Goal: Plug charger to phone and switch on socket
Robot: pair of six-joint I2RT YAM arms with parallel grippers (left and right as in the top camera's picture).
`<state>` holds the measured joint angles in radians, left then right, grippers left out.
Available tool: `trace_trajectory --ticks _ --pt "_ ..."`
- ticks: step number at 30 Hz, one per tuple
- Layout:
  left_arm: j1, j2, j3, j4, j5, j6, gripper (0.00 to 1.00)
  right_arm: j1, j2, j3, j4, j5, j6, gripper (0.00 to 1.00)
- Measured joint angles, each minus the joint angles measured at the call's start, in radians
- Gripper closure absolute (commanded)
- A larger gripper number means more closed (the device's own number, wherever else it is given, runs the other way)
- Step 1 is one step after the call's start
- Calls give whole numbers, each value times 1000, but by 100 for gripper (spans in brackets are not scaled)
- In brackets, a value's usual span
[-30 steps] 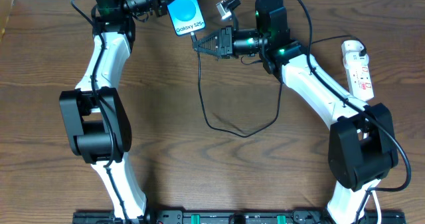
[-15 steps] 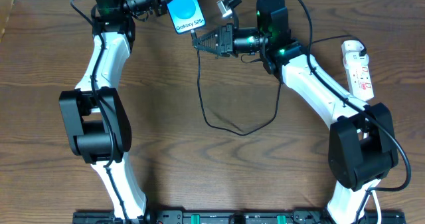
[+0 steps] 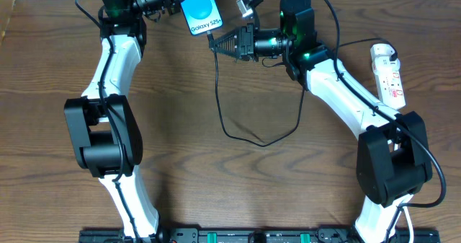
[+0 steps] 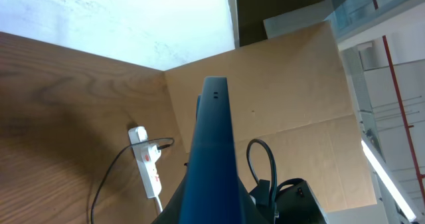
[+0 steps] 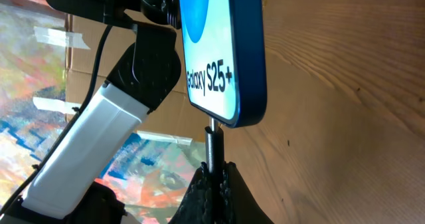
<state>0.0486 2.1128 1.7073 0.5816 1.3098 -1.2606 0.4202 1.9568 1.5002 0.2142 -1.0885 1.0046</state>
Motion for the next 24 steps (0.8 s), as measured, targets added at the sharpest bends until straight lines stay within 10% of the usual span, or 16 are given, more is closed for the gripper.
trace_trajectory --ticks 24 --pt "-15 0 0 -2 38 8 93 -27 0 -3 38 17 11 99"
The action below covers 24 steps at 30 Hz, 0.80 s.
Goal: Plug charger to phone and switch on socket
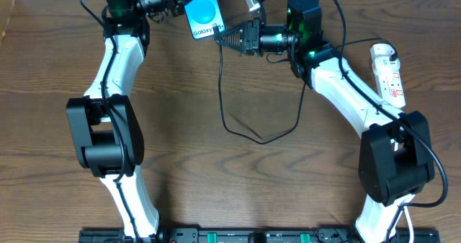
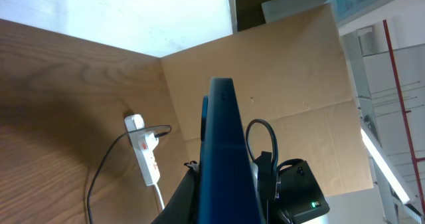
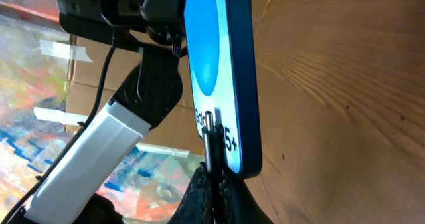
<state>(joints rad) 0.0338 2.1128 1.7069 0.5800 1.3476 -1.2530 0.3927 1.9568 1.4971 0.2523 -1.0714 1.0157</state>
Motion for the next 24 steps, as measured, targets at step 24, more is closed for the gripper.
trace_trajectory --ticks 24 --pt "17 0 0 0 -53 -38 93 20 0 0 -78 -62 10 99"
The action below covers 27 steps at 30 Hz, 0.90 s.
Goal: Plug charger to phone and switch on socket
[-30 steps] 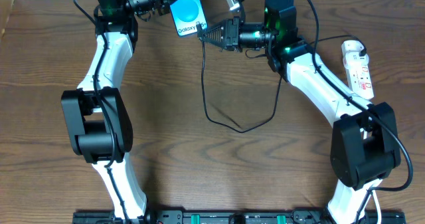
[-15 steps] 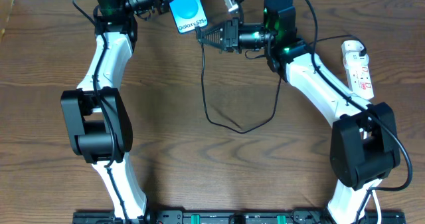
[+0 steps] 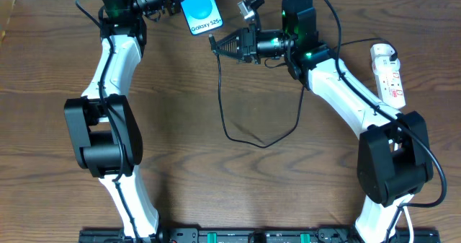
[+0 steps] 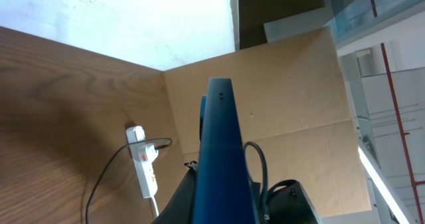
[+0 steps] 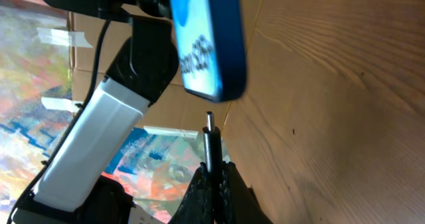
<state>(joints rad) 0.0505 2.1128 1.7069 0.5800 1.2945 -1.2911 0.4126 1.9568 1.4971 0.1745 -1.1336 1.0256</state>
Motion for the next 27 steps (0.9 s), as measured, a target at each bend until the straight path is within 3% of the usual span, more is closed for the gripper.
trace_trajectory --ticks 27 --pt "-1 0 0 0 16 -9 93 0 0 0 17 12 -11 99"
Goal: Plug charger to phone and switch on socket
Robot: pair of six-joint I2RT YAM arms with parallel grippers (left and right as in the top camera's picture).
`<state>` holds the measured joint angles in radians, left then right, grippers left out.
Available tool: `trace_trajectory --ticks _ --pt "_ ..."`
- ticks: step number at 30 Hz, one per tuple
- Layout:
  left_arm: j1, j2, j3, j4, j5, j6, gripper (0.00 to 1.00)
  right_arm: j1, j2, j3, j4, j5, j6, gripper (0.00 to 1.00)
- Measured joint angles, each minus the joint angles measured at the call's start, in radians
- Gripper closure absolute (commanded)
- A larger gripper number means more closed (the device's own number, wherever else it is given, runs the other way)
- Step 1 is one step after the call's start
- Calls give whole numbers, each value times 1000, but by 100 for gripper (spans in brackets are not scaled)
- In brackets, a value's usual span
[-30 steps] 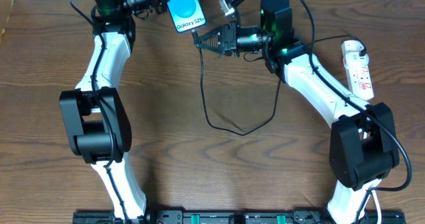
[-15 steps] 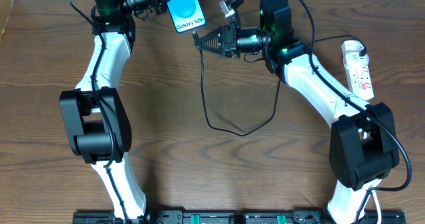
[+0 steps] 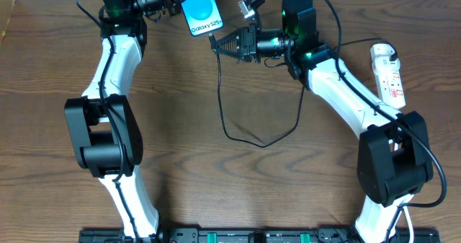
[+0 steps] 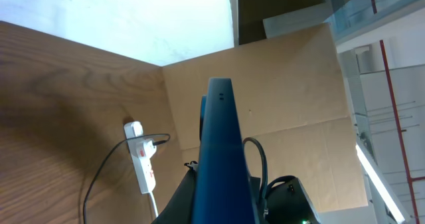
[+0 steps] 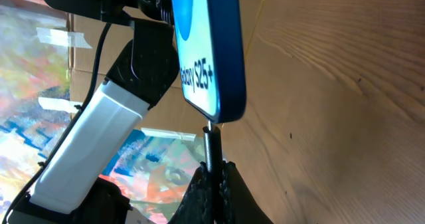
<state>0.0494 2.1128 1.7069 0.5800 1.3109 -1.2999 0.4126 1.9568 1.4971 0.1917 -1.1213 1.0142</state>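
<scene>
A blue phone (image 3: 202,11) with "Galaxy S25+" on its lit screen is held off the table at the far edge, my left gripper shut on it. In the left wrist view only the phone's dark blue edge (image 4: 219,144) shows. My right gripper (image 3: 215,43) is shut on the black charger plug (image 5: 212,147), whose metal tip meets the phone's lower edge (image 5: 224,114); whether it is in the port cannot be told. The black cable (image 3: 223,106) loops over the table. The white socket strip (image 3: 387,73) lies at the far right.
The brown wooden table (image 3: 288,192) carries the cable loop in its middle. Cardboard (image 4: 292,84) and a white wall stand behind the far edge. The socket strip (image 4: 141,163) with a lead plugged into it lies by that edge.
The plug tip stood clear below the phone's lower edge. Now it touches that edge in the right wrist view. Both grippers keep their holds.
First the plug tip was against the phone's lower edge. Then it stood in front of the screen, over the lettering. Then it was back below the phone with a gap. Now it meets the lower edge again, the phone still held up by the left gripper.
</scene>
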Motion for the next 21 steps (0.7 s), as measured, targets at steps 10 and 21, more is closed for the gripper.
trace_trajectory --ticks 10,21 --pt "0 0 0 0 4 -5 93 0 0 0 29 -1 0 99" --pt "-8 0 0 0 3 -5 93 0 0 0 0 -3 1 99"
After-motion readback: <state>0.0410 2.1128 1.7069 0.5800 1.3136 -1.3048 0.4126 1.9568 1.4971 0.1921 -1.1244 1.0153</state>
